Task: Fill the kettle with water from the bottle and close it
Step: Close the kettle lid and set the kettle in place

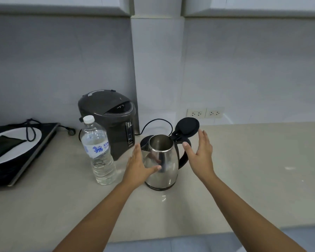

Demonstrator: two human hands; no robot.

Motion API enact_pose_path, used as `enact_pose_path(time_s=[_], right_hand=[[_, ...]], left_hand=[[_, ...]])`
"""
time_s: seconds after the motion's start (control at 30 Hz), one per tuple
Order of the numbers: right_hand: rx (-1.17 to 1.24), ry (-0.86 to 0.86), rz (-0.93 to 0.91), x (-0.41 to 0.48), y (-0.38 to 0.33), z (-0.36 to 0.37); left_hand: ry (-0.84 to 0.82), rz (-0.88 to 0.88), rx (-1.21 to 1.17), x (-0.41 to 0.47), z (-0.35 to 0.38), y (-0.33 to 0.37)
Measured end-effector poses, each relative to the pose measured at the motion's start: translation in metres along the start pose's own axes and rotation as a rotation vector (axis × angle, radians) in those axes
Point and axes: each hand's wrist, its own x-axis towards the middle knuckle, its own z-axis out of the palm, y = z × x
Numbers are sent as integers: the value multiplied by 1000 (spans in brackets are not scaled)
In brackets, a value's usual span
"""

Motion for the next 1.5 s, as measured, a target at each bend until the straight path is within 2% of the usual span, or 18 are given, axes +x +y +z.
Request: enact_pose_path(time_s=[0.23, 0.3, 0.57, 0.83, 1.2, 1.5], right_hand=[[25, -51, -85, 35, 9, 5], [41, -62, -103, 39, 11, 7], [118, -84, -209, 44, 4, 10], [194, -135, -186, 46, 0, 17], [190, -143, -311, 59, -5, 17], [185, -137, -272, 76, -15, 16]], left_hand=[[53, -73, -195, 7, 17, -7], [58, -41, -249, 8, 19, -8], [18, -67, -351, -1, 26, -4], [13, -72, -359, 0, 26, -8], [8, -48, -374, -2, 25, -8], [20, -36, -379, -3, 26, -6]])
